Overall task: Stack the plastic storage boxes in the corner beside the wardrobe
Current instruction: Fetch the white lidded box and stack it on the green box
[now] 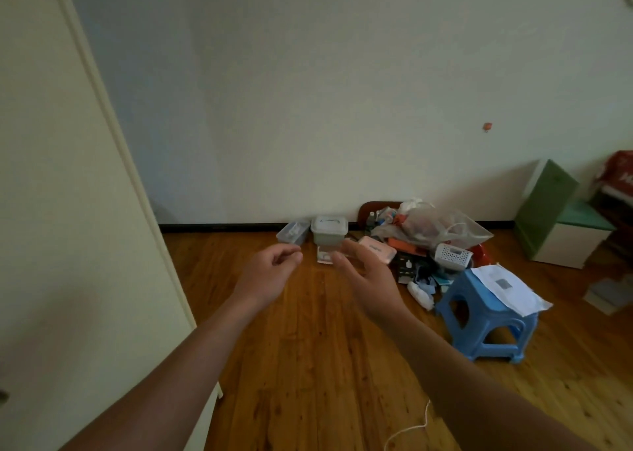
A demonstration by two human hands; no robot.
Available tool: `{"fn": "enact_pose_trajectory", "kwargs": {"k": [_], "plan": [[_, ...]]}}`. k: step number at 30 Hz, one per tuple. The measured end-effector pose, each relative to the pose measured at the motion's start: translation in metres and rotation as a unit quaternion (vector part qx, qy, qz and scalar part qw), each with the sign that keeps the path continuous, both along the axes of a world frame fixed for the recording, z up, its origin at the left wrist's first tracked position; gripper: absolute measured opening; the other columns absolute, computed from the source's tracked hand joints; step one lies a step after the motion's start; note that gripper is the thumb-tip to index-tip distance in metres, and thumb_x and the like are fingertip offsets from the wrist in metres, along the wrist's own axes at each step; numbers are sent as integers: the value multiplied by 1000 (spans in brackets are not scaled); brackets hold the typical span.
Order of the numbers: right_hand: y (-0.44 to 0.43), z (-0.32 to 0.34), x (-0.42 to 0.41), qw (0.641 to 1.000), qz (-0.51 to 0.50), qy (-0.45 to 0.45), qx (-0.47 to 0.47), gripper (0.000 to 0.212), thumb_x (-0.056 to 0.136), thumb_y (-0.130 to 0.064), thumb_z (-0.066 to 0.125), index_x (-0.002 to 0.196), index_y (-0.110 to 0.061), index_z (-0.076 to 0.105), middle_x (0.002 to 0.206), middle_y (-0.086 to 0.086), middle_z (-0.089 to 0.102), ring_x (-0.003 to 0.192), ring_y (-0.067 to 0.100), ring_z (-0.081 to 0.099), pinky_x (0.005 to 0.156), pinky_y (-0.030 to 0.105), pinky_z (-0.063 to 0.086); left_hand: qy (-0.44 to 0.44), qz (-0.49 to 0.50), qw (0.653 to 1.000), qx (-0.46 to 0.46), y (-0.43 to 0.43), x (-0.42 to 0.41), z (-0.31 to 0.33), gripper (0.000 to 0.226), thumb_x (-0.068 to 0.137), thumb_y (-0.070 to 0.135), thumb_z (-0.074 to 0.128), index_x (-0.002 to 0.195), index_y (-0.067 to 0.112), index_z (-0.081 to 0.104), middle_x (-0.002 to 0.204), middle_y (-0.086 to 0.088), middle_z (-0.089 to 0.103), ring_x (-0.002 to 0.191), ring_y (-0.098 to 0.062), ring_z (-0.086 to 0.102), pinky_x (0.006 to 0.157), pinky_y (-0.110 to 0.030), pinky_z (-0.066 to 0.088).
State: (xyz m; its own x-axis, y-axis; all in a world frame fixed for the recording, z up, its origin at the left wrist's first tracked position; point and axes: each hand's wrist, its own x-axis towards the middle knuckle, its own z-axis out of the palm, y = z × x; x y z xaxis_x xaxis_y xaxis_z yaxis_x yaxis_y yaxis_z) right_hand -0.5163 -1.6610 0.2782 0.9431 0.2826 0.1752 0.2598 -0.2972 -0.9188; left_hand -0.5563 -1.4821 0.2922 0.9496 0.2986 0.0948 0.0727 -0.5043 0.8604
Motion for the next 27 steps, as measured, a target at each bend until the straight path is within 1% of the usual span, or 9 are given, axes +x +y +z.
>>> {"fn": "enact_pose_trajectory", "kwargs": {"k": [3,6,8,10,12,14,19,23,27], "plan": [[-11,0,54,1000,-12,7,10,60,79,-68,50,133,-42,46,105,-37,49,95,-20,50,63,7,40,11,-12,1000,-4,-9,55,-1,29,95,38,54,122,29,62,108,13,59,102,-4,54,70,-14,38],[-17,-1,111,999,-18,16,25,55,83,-63,53,133,-40,46,107,-35,48,99,-13,51,66,9,42,10,-5,1000,-14,-14,115,0,29,95,36,56,121,27,64,112,9,62,105,-8,56,73,-16,41],[-20,-3,135,999,-19,21,26,55,84,-62,53,134,-39,46,104,-37,47,100,-10,52,71,11,44,9,-2,999,-31,-16,141,0,29,94,35,58,120,25,65,114,5,65,107,-11,59,82,-23,47],[-23,-7,159,999,-19,30,28,57,83,-62,54,134,-38,46,102,-38,47,98,-10,52,71,13,45,15,-7,999,-36,-18,166,-2,28,94,35,57,119,25,66,115,5,66,108,-12,60,90,-30,49],[-22,-9,182,999,-18,33,29,57,83,-62,54,134,-38,47,100,-38,48,96,-10,53,68,12,45,21,-7,999,-35,-18,186,-4,29,94,36,57,120,27,65,115,6,65,108,-11,60,91,-30,49],[-17,-11,206,999,-15,31,30,56,84,-61,54,134,-37,47,102,-36,50,100,-6,55,70,14,48,23,-3,999,-37,-14,206,-5,30,94,36,56,121,26,65,116,6,65,109,-11,60,92,-31,49],[-3,-23,254,999,-6,30,34,59,84,-61,53,135,-33,48,107,-33,51,104,-6,55,74,15,48,32,-6,999,-32,-1,254,-17,30,95,35,56,122,25,64,115,6,65,108,-11,60,87,-25,47],[14,-30,312,999,-20,38,27,55,87,-57,54,135,-33,48,111,-27,53,100,-9,54,70,14,48,30,-15,998,-51,20,314,-26,27,94,34,58,118,25,65,113,5,66,106,-10,60,88,-25,47],[38,-31,371,998,-31,48,20,53,87,-57,54,135,-37,46,111,-30,51,91,-22,50,58,3,44,35,-27,998,-50,46,380,-33,30,94,38,57,120,28,64,112,12,62,103,-2,56,71,-14,39]]}}
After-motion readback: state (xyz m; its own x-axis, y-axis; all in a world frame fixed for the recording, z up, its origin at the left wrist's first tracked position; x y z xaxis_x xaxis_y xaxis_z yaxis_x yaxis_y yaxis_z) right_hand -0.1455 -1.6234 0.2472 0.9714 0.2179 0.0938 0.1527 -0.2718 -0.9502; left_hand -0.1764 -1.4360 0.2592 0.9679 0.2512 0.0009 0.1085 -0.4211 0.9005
